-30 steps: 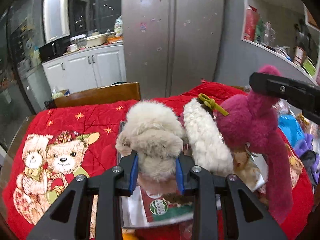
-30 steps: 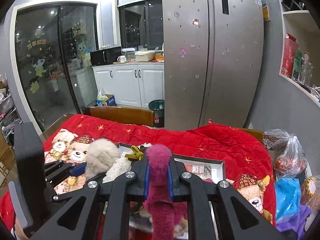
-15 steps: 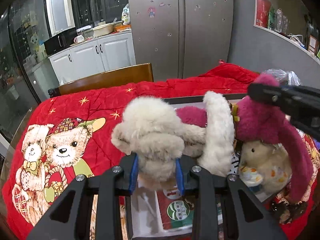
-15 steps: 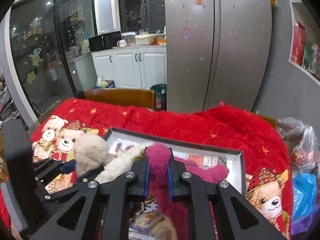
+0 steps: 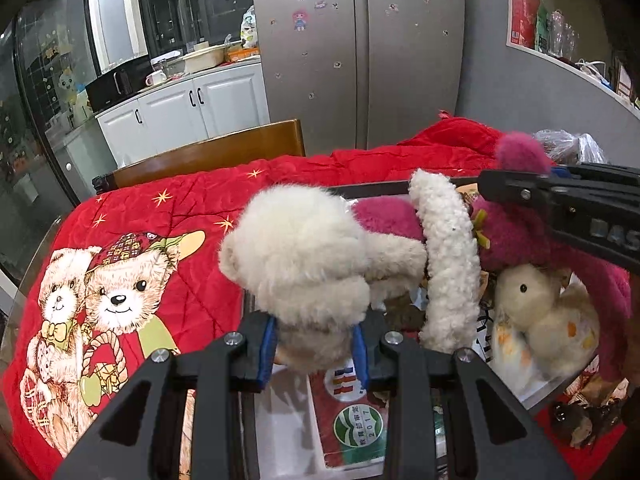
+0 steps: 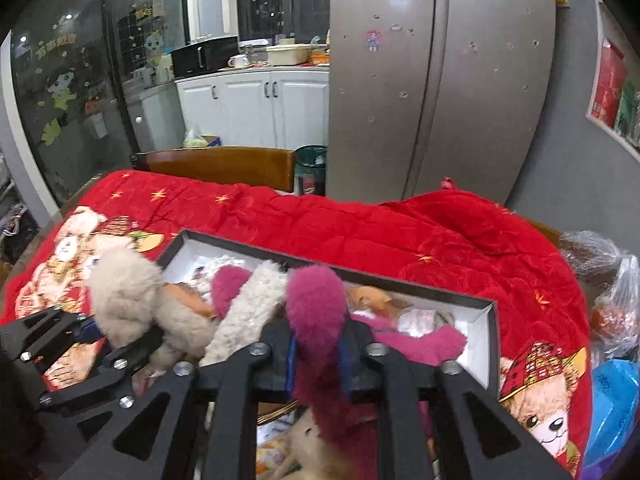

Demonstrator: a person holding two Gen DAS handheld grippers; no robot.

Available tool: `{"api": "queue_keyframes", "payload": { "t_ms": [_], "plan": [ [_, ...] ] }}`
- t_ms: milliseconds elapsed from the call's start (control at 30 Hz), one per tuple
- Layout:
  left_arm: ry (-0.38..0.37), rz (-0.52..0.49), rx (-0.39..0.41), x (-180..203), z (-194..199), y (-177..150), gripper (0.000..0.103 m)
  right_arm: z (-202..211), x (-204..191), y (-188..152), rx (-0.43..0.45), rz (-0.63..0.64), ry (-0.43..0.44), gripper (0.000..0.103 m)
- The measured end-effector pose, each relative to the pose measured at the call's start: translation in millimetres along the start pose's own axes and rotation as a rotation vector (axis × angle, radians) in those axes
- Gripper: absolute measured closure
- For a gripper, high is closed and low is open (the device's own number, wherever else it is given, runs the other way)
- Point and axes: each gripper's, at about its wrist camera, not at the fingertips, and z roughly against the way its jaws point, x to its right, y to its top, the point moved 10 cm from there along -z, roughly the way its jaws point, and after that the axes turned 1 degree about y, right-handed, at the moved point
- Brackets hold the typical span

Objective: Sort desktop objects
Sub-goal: 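Lift both plushes and lower them into the black box, opening both tools, then withdraw both open tools up from the black box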

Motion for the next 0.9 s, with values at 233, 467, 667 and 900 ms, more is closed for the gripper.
{"api": "queue_keyframes", "payload": {
  "t_ms": [233, 467, 667, 900],
  "plan": [
    [0.084, -0.032, 0.046, -6.9, 11.8, 8.1, 0.013, 29.4, -9.5, 7.0, 0.050, 0.013, 0.008, 0.036],
    [0.079, -0.011, 0.086, -17.8, 38.2, 21.3, 0.007, 56.7, -10.5, 18.0, 0.101, -0.002, -0.003, 0.029],
    [0.008, 0.031, 0.126, -18.6, 83.7, 35.8, 0.007, 108.6, -22.8, 27.4, 0.187, 0.007, -0.009, 0.028],
    [-0.070, 0.049, 0.211, -18.9, 180.3, 30.9, 0.006, 211.5, -39.4, 20.5, 0.310, 0.028, -0.046, 0.021]
  ]
}}
